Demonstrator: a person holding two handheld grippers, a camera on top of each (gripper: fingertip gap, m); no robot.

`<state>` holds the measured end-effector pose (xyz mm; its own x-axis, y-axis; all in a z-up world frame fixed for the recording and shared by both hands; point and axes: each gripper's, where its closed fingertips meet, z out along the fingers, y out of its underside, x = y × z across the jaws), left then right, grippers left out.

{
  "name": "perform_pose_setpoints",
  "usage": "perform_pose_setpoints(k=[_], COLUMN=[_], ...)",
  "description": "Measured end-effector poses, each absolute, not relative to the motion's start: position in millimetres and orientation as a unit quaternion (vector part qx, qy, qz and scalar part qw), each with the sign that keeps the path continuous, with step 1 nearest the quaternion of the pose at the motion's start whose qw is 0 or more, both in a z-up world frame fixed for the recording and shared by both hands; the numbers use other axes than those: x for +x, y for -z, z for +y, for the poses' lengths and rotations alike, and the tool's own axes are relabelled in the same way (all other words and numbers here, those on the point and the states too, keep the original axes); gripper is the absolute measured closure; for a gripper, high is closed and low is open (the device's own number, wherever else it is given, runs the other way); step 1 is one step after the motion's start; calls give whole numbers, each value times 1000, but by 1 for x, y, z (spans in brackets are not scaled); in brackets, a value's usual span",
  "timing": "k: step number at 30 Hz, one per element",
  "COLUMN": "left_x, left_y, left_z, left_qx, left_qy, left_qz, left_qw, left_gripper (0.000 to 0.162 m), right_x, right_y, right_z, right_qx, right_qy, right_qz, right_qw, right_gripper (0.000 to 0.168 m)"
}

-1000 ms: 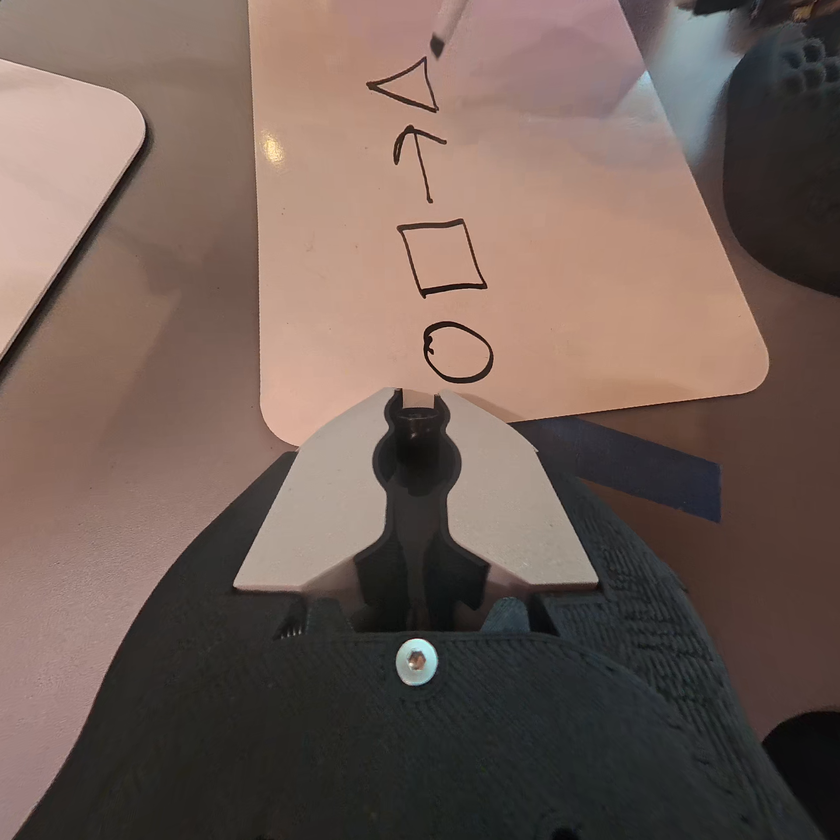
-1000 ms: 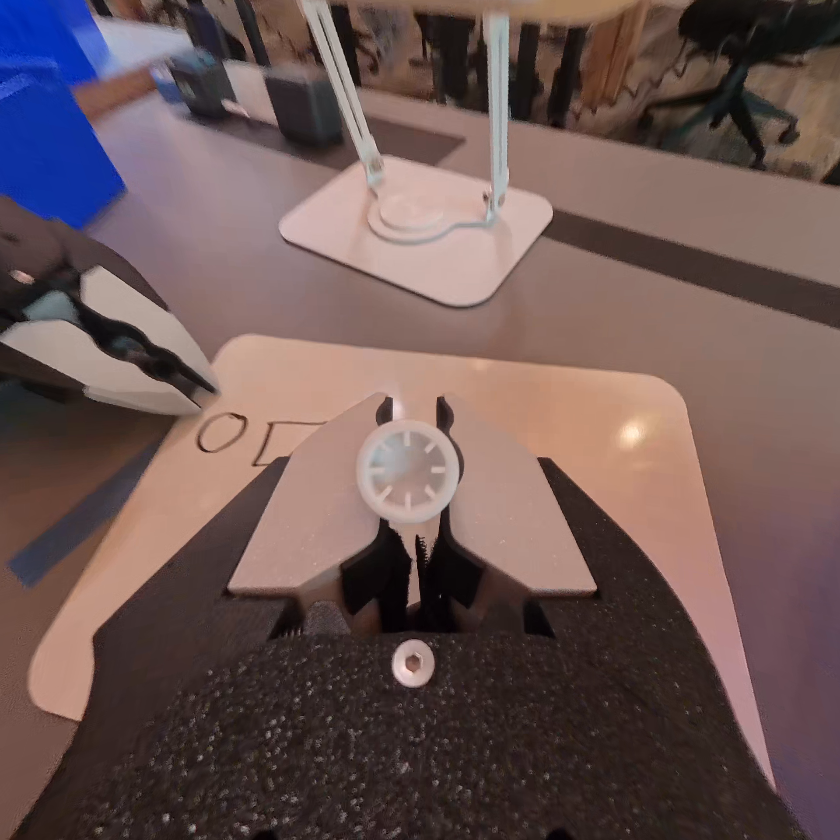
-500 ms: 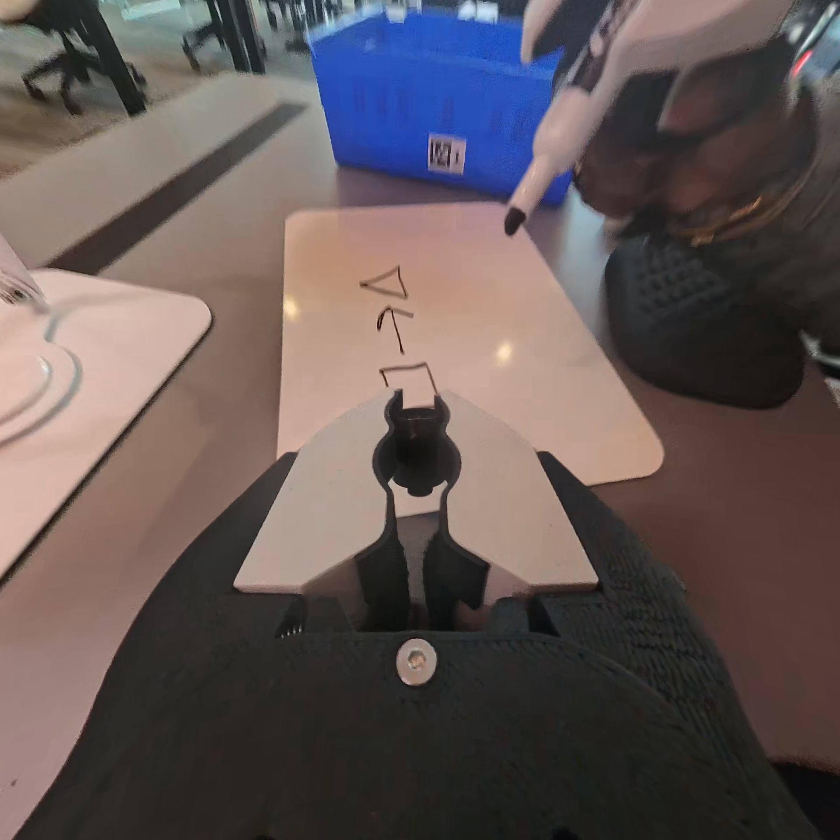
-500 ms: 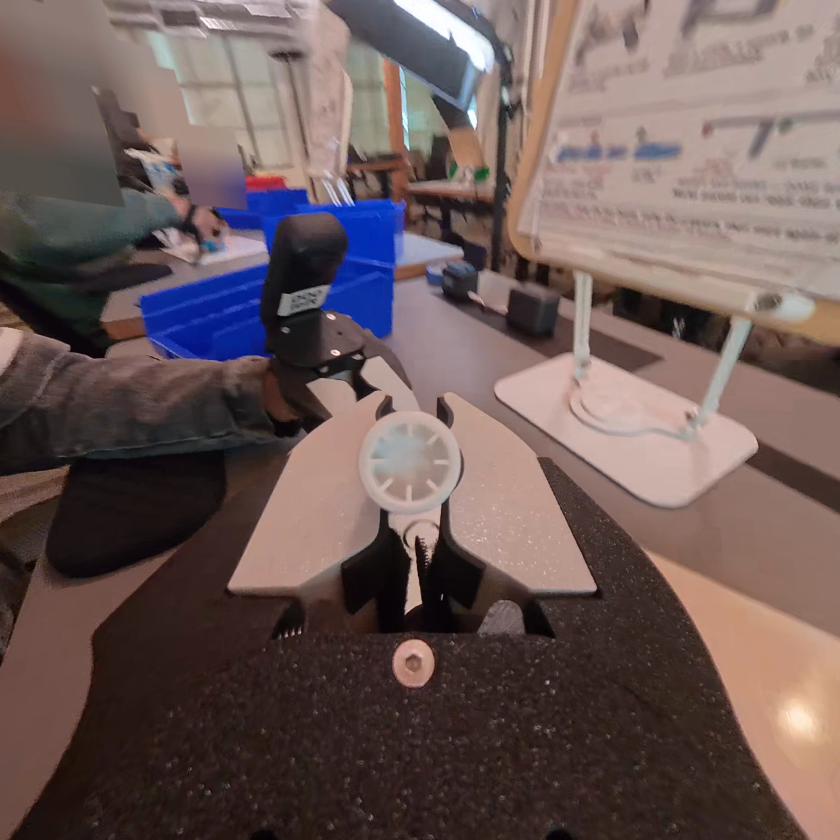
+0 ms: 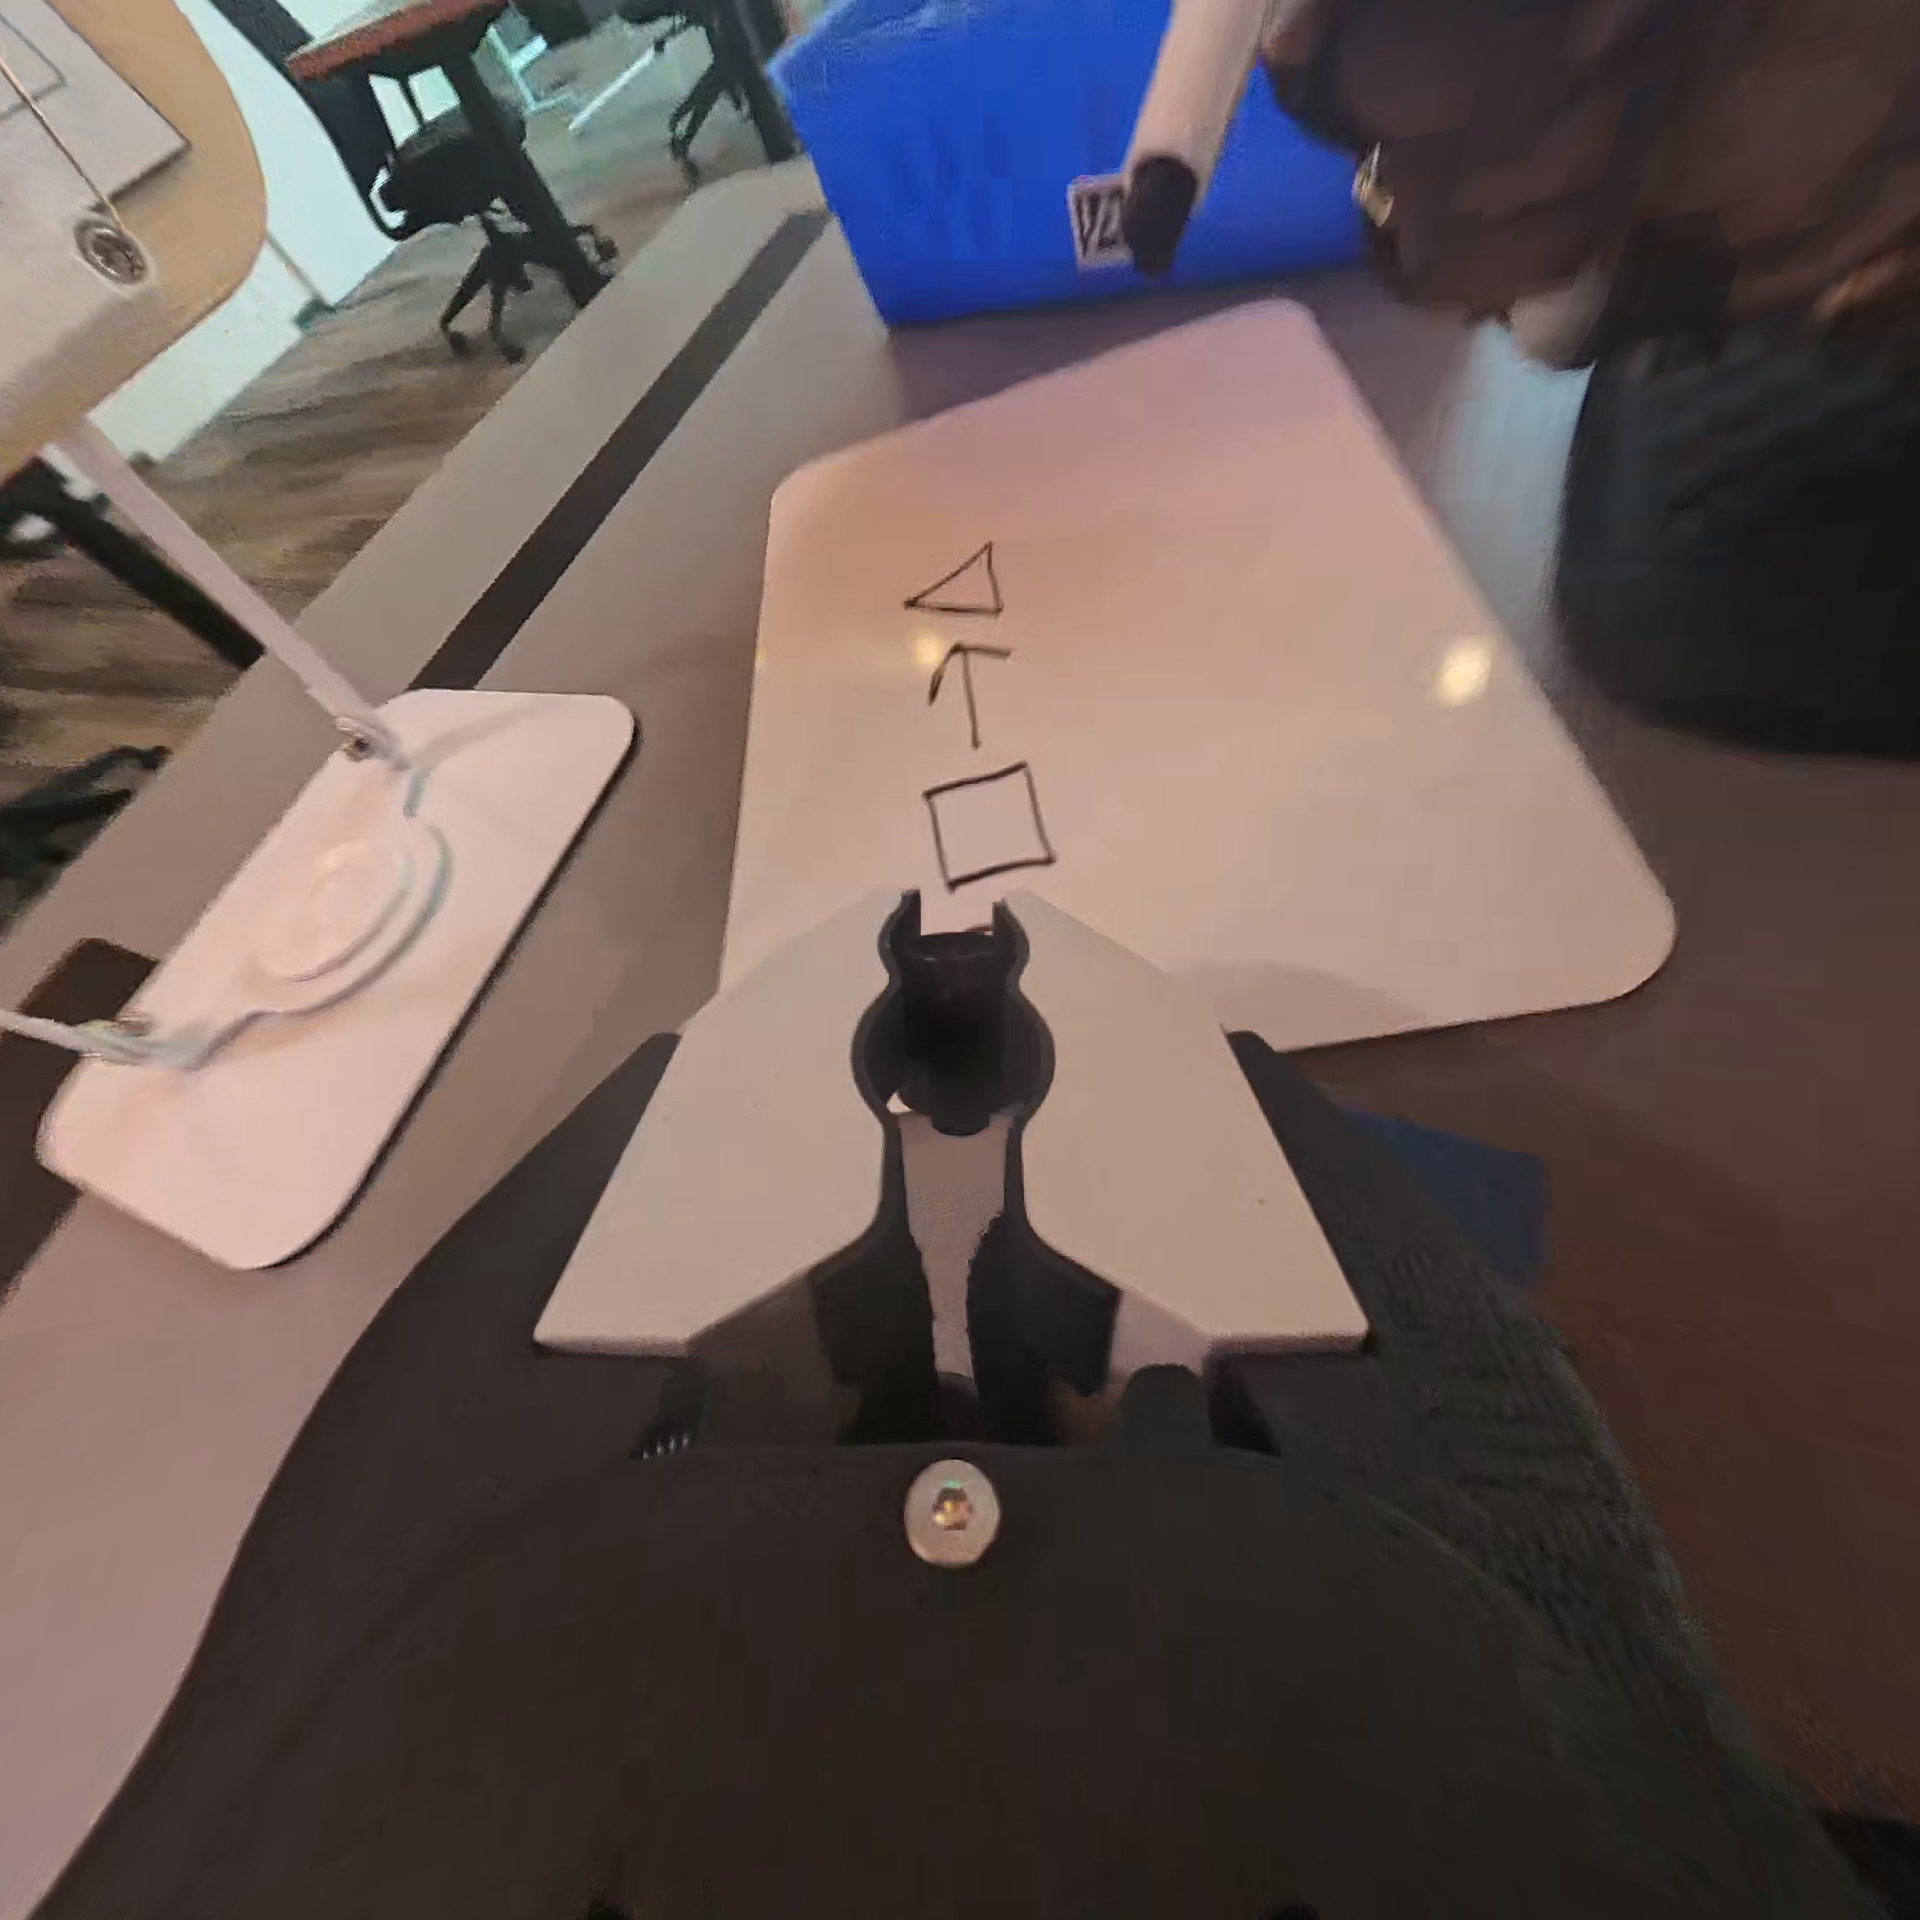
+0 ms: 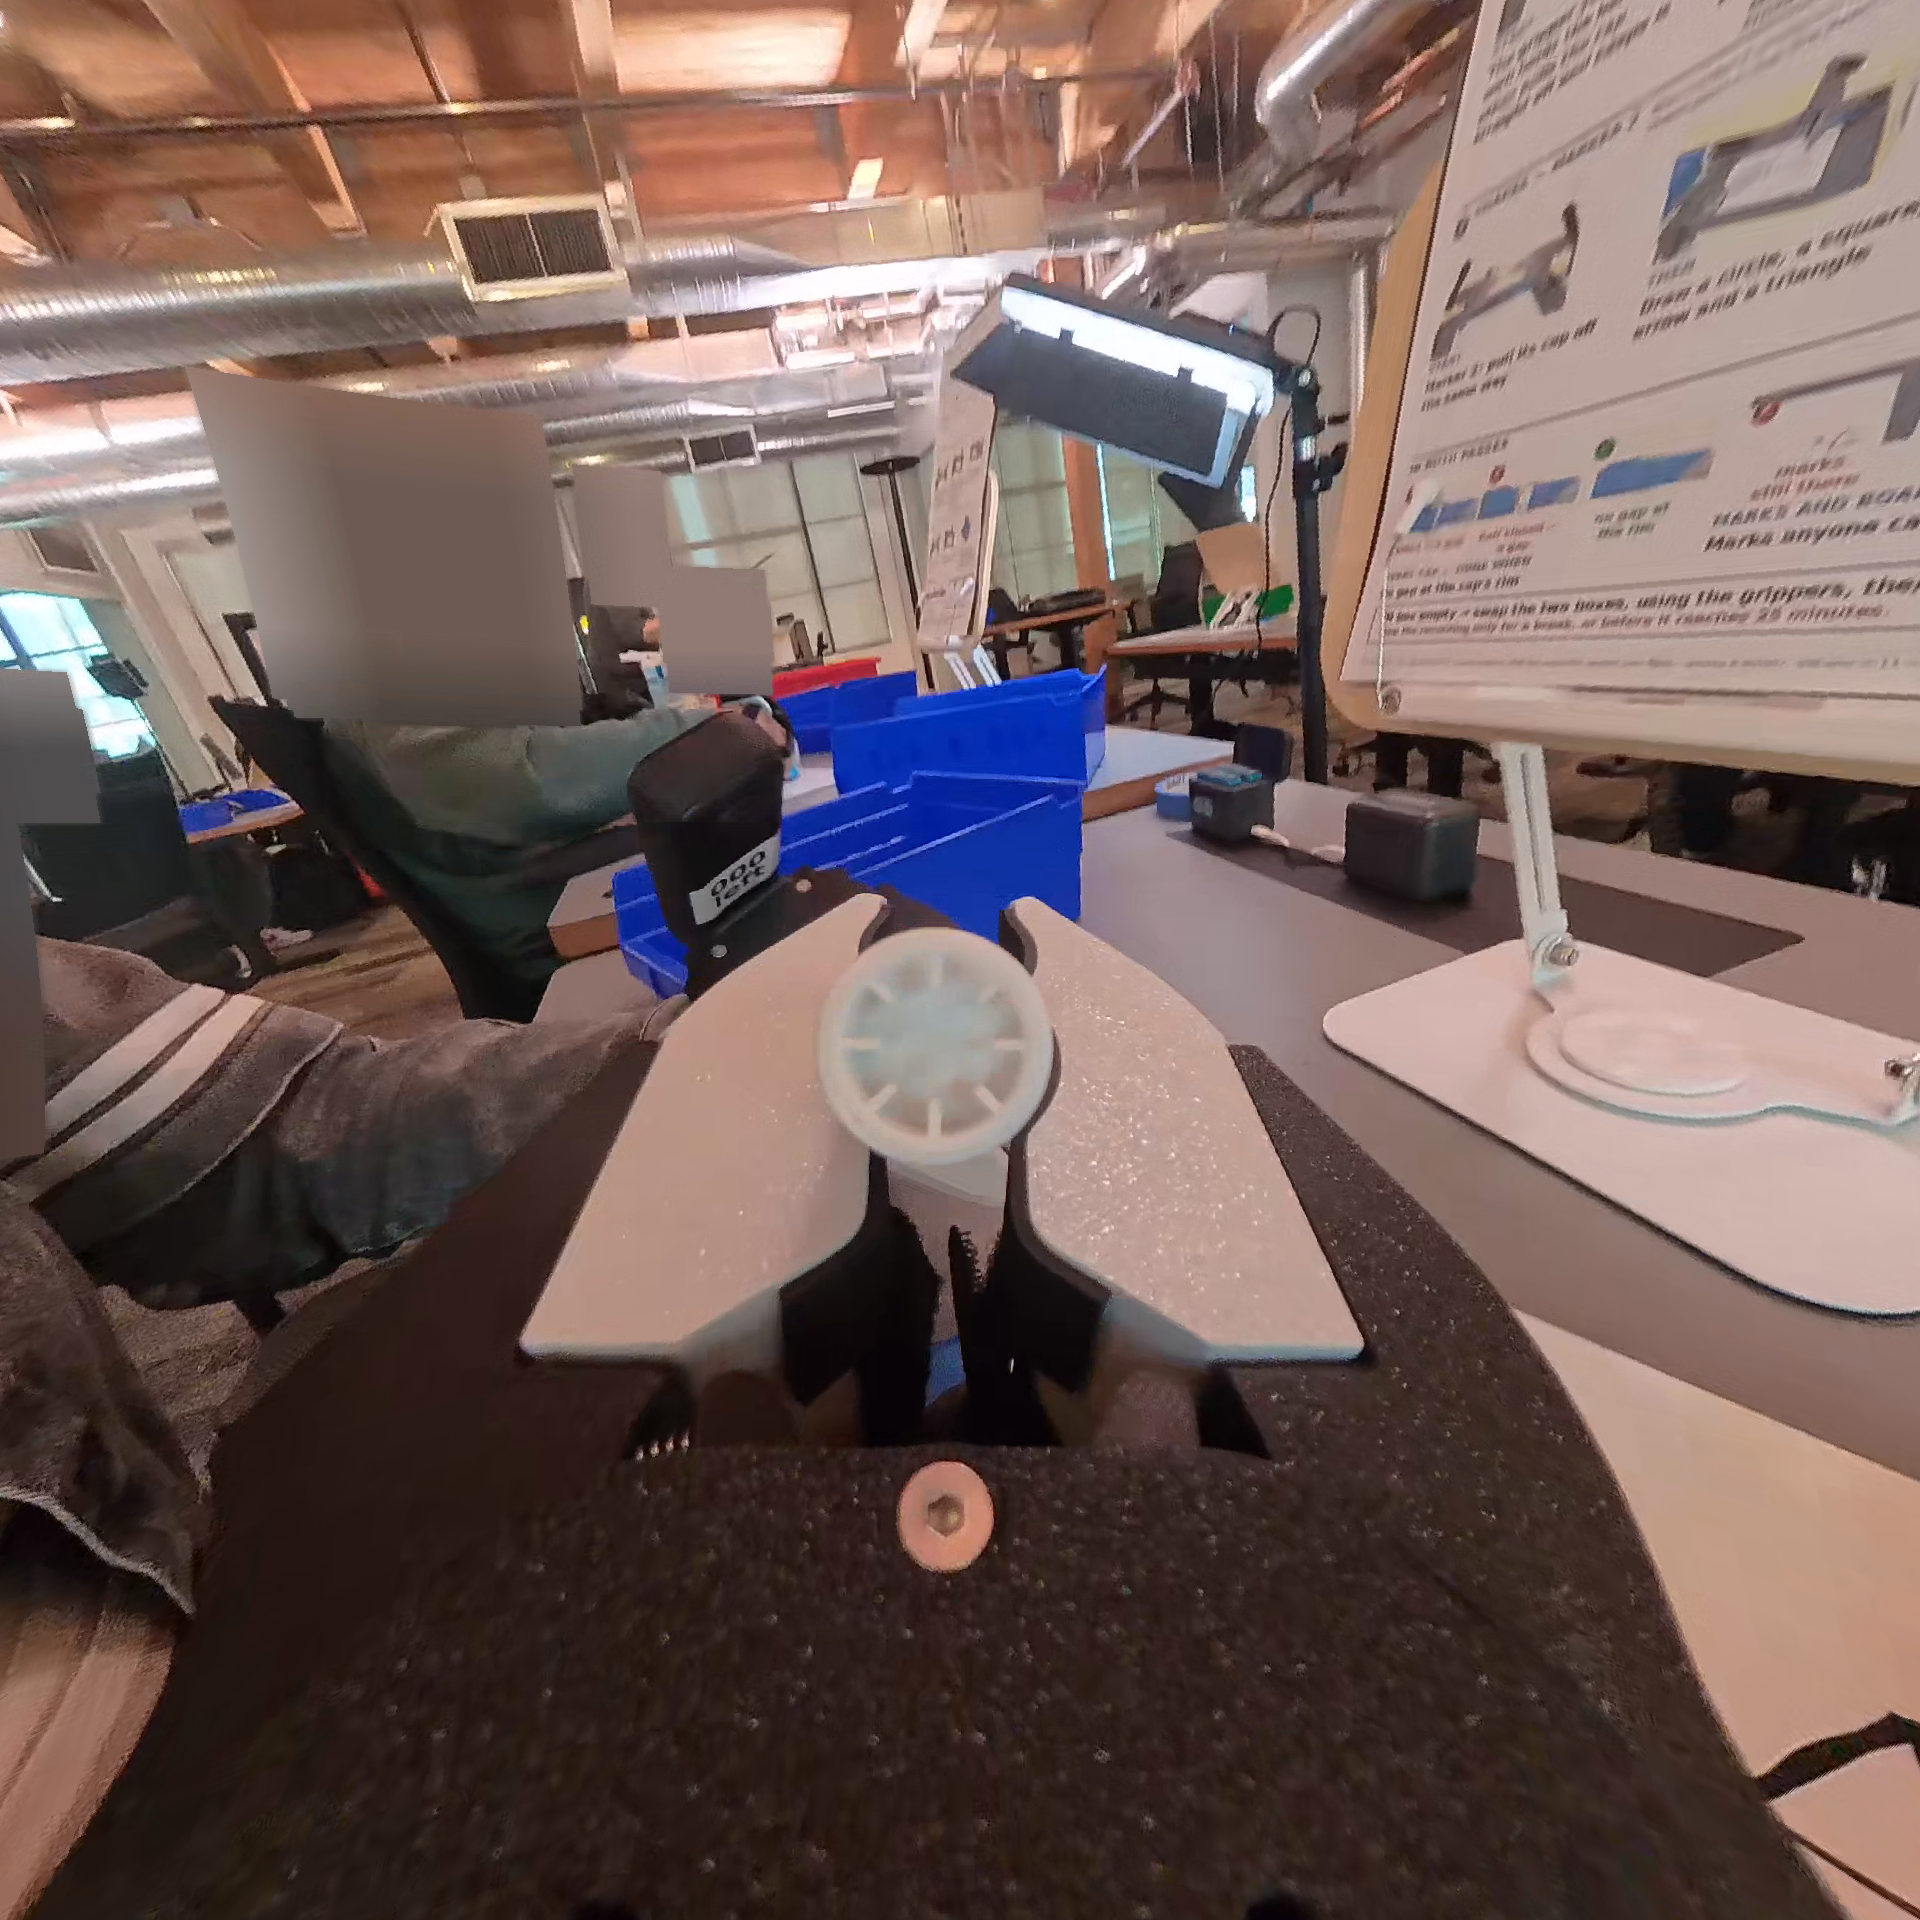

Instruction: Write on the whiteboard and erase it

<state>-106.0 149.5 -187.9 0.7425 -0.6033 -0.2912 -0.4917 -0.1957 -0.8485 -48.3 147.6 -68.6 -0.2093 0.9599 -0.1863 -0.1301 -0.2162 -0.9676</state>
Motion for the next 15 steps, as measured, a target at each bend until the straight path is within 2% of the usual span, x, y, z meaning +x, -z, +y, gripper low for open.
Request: perform_pose_setpoints(k=[15], left_x=[-85], left_y=[185], left_z=[143], left_qx=[-740], left_qy=[78], left_qz=[372], left_qw=[555], left_gripper=[149], right_x=[-79], right_y=[109], right_z=[137], right_qx=[-511], right_qy=[-630], right_qz=[-457], right_qw=[364], right_gripper=[149])
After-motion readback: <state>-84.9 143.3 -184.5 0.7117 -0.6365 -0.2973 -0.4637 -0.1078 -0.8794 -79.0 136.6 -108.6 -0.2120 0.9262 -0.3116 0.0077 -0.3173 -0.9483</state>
